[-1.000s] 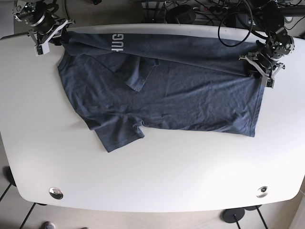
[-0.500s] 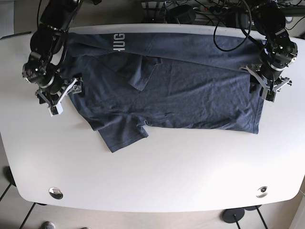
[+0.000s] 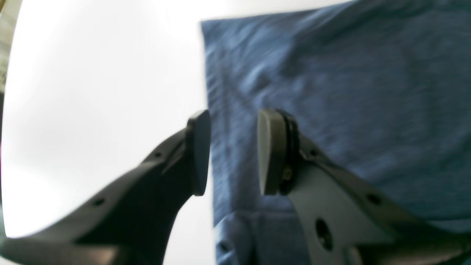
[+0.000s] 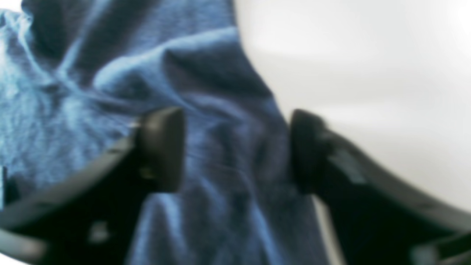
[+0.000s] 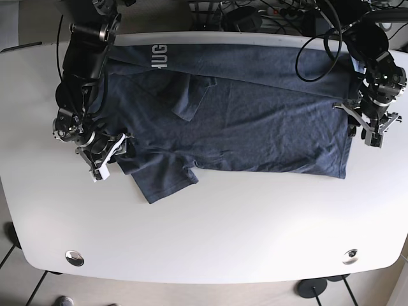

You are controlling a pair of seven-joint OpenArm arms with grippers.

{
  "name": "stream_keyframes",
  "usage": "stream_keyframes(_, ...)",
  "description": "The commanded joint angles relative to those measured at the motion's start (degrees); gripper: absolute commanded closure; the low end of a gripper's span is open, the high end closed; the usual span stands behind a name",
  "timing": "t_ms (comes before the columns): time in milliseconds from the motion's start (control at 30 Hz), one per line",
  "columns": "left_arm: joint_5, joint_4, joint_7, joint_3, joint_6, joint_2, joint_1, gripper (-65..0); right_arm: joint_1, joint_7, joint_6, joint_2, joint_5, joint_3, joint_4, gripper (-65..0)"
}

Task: Fold the T-shirt properly
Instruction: 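Slide both grippers along the shirt's side edges toward the hem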

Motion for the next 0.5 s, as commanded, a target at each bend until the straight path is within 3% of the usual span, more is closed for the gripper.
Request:
stream_keyframes(33, -1.21, -1.6, -1.55, 0.43, 0.29, -2.21, -3.55, -22.1, 0.09, -1.25, 0.36, 0.41, 0.01, 0.03, 0.46, -23.0)
stream_keyframes(67, -1.21, -3.09, -1.55, 0.43, 0.29, -3.09, -4.61, -25.6, 0.09, -1.25, 0.36, 0.15, 0.01, 0.03, 0.46, -17.3)
stream_keyframes(133, -1.3, -7.23, -1.55, 0.52, 5.88, -3.52, -8.56, -36.7, 0.09, -1.16, 0.36, -0.12, -0.08, 0.39, 0.46, -3.2)
stream_keyframes(200, -1.3, -13.82, -1.63, 0.52, 11.15, -4.58, -13.66, -44.3, 0.09, -1.16, 0.36, -0.12, -0.08, 0.3, 0.46, -2.2)
stream_keyframes(233, -1.39, -16.72, -1.72, 0.52, 11.94, -5.11, -15.24, -44.9, 0.09, -1.16, 0.36, -0.12, -0.08, 0.39, 0.46, -2.2)
stream_keyframes(400, -1.3, -34.65, -4.36, 0.96, 11.77, -8.36, -24.91, -44.9, 0.09, -1.16, 0.36, -0.21, -0.08, 0.3, 0.46, -2.2)
stream_keyframes(500, -1.74, -43.18, -9.46, 7.38, 11.77, -10.47, -26.85, -44.9, 0.09, -1.16, 0.36, -0.21, 0.01, 0.3, 0.55, -2.2)
